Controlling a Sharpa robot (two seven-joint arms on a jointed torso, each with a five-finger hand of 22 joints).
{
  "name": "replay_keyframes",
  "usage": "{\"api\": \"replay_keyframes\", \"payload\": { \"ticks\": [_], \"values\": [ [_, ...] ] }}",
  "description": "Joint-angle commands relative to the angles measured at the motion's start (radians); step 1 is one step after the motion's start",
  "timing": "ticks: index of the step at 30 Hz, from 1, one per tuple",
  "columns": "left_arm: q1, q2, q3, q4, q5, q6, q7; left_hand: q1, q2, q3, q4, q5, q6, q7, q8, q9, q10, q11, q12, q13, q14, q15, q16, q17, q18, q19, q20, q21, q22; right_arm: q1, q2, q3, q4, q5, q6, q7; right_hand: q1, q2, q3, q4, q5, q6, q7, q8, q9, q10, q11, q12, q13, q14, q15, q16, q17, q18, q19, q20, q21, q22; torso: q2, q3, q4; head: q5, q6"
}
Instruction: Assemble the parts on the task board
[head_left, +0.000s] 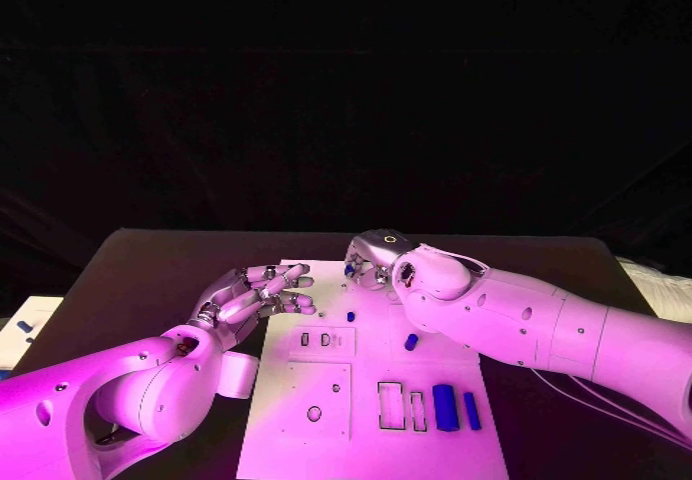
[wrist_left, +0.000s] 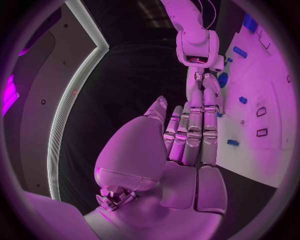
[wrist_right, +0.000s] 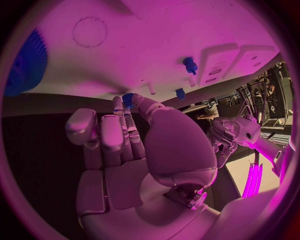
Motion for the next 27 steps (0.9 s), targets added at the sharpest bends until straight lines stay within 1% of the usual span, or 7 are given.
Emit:
{"api": "replay_keyframes", "payload": {
  "ticks": [1, 7, 14, 21, 24, 26, 27],
  "values": [
    [0.002, 0.001, 0.001, 0.002, 0.002, 0.022, 0.003, 0.008, -0.002, -0.001, -0.005, -0.004, 0.005, 0.001, -0.003, -0.001, 0.005, 0.003, -0.003, -0.002, 0.005, -0.003, -0.004, 0.001, 0.009, 0.000, -0.002, 0.006, 0.001, 0.000, 0.002, 0.000, -0.001, -0.010, 0.000, -0.017, -0.004, -0.023, -0.021, 0.004, -0.011, -0.037, 0.009, -0.005, -0.010, -0.034, 0.010, -0.005, 0.000, 0.022, 0.014, -0.002, -0.013, -0.007, -0.010, 0.009, -0.004, -0.013, 0.000, -0.0009, 0.0006, -0.001, 0.000],
    [0.002, 0.001, 0.001, 0.001, 0.002, 0.023, 0.002, 0.008, -0.002, -0.001, -0.006, -0.004, 0.004, 0.001, -0.003, -0.001, 0.005, 0.003, -0.004, -0.002, 0.005, -0.003, -0.004, 0.001, 0.009, 0.000, -0.002, 0.006, 0.001, 0.000, -0.016, 0.000, 0.016, -0.006, -0.024, -0.025, 0.007, -0.036, -0.078, 0.013, -0.036, -0.131, 0.031, -0.004, -0.010, -0.132, 0.035, -0.003, 0.000, -0.001, 0.033, -0.056, -0.094, 0.008, -0.058, 0.026, -0.053, -0.093, 0.000, -0.0009, 0.0031, -0.004, -0.001],
    [0.002, -0.002, 0.001, -0.002, 0.002, 0.024, 0.001, 0.008, -0.002, -0.001, -0.006, -0.004, 0.004, 0.001, -0.003, -0.001, 0.005, 0.003, -0.004, -0.002, 0.005, -0.003, -0.004, 0.001, 0.009, 0.000, -0.002, 0.006, 0.001, 0.001, -0.120, 0.002, 0.119, 0.029, -0.061, -0.021, 0.024, -0.023, -0.095, 0.018, -0.007, -0.097, 0.023, 0.009, -0.002, -0.080, 0.024, 0.023, 0.007, 0.003, 0.027, -0.050, -0.089, 0.006, -0.048, 0.024, -0.043, -0.077, -0.001, -0.0018, 0.0040, -0.003, -0.002],
    [0.002, -0.006, 0.001, -0.004, 0.005, 0.025, 0.001, 0.008, -0.002, -0.001, -0.006, -0.004, 0.004, 0.001, -0.004, -0.001, 0.004, 0.004, -0.005, -0.002, 0.005, -0.003, -0.004, 0.002, 0.009, -0.001, -0.002, 0.007, 0.002, 0.009, -0.289, 0.014, 0.269, 0.171, -0.081, -0.012, 0.025, -0.038, -0.105, 0.039, 0.031, -0.064, 0.003, 0.009, -0.001, 0.116, -0.017, 0.107, 0.045, 0.045, -0.007, 0.092, 0.113, -0.024, 0.041, 0.005, 0.064, 0.100, 0.000, -0.0014, -0.0061, -0.009, 0.003],
    [0.002, -0.007, 0.001, -0.006, 0.006, 0.026, 0.002, 0.008, -0.002, -0.001, -0.006, -0.004, 0.004, 0.001, -0.004, -0.001, 0.004, 0.004, -0.005, -0.002, 0.005, -0.003, -0.004, 0.002, 0.009, -0.001, -0.002, 0.007, 0.002, 0.016, -0.347, 0.017, 0.309, 0.236, -0.035, -0.036, 0.009, -0.078, -0.153, 0.050, 0.069, -0.085, -0.018, 0.000, -0.006, 0.259, -0.046, 0.211, 0.121, 0.062, -0.030, 0.173, 0.231, -0.043, 0.094, -0.016, 0.131, 0.212, -0.001, -0.0001, -0.0102, -0.011, 0.004],
    [0.002, -0.007, 0.001, -0.007, 0.006, 0.026, 0.003, 0.008, -0.002, -0.001, -0.006, -0.004, 0.004, 0.001, -0.004, -0.001, 0.004, 0.004, -0.005, -0.002, 0.005, -0.003, -0.004, 0.002, 0.009, -0.001, -0.002, 0.007, 0.002, 0.018, -0.362, 0.018, 0.313, 0.253, -0.006, -0.052, 0.002, -0.089, -0.187, 0.059, 0.083, -0.104, -0.022, -0.001, -0.008, 0.292, -0.051, 0.271, 0.176, 0.068, -0.035, 0.208, 0.284, -0.052, 0.114, -0.023, 0.158, 0.259, -0.001, 0.0005, -0.0115, -0.013, 0.005],
    [0.002, -0.007, 0.001, -0.007, 0.007, 0.026, 0.003, 0.008, -0.002, -0.001, -0.006, -0.004, 0.004, 0.001, -0.004, -0.001, 0.004, 0.004, -0.005, -0.002, 0.005, -0.003, -0.004, 0.002, 0.009, -0.001, -0.002, 0.007, 0.002, 0.019, -0.370, 0.019, 0.313, 0.261, 0.013, -0.061, -0.004, -0.091, -0.211, 0.069, 0.086, -0.113, -0.023, -0.001, -0.008, 0.307, -0.051, 0.394, 0.305, 0.072, -0.036, 0.229, 0.317, -0.057, 0.125, -0.025, 0.173, 0.285, -0.001, 0.0010, -0.0123, -0.014, 0.006]
  ]
}}
